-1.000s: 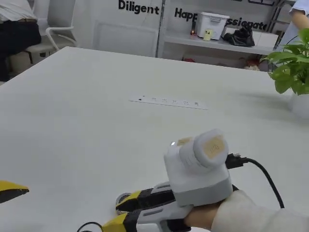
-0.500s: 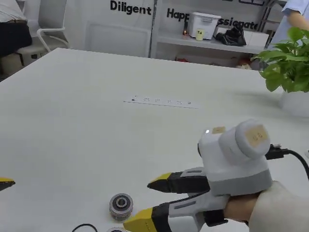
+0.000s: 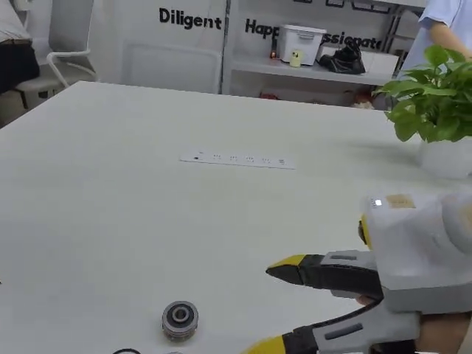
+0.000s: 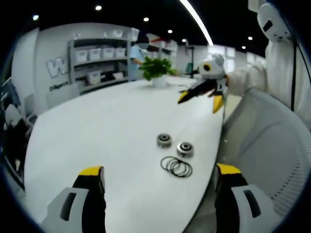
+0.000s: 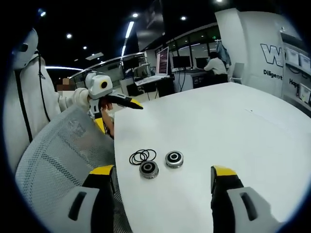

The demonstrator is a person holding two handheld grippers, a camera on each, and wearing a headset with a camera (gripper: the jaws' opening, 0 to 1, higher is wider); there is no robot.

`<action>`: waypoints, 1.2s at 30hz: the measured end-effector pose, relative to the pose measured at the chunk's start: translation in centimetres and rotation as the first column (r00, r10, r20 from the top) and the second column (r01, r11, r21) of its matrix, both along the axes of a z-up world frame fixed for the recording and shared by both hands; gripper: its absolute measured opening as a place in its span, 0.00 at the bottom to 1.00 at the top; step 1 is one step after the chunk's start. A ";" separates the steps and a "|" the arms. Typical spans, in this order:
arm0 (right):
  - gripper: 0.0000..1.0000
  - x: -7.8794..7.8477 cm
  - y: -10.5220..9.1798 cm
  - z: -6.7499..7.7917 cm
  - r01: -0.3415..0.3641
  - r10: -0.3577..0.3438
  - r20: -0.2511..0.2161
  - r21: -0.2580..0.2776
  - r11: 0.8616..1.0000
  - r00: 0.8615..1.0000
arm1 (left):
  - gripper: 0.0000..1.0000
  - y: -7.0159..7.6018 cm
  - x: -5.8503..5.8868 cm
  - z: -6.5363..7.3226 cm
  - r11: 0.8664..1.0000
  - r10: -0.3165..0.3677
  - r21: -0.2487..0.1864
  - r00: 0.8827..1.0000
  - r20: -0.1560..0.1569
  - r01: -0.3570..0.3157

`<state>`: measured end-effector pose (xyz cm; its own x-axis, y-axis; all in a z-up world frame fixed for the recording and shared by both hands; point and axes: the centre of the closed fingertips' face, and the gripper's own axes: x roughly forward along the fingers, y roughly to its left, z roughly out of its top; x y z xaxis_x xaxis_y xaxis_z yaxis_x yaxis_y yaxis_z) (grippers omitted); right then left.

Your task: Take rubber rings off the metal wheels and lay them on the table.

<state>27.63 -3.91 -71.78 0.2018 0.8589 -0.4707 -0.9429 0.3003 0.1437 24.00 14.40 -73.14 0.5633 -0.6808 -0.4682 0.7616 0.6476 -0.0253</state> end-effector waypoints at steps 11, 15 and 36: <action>0.88 -0.8 -3.3 0.0 0.051 -0.051 0.028 0.003 0.999 0.998 | 0.96 0.8 -0.2 -0.2 1.000 0.027 0.007 1.000 -0.005 -0.027; 0.89 -1.0 -4.4 -0.3 0.080 -0.080 0.027 0.004 0.997 0.996 | 0.96 0.9 -0.3 -0.4 0.999 0.032 0.008 0.999 -0.009 -0.031; 0.96 -2.7 -8.2 -5.0 0.230 -0.231 -0.058 -0.028 0.973 0.971 | 0.97 2.1 -1.2 -2.6 0.996 0.089 -0.003 0.994 -0.056 -0.089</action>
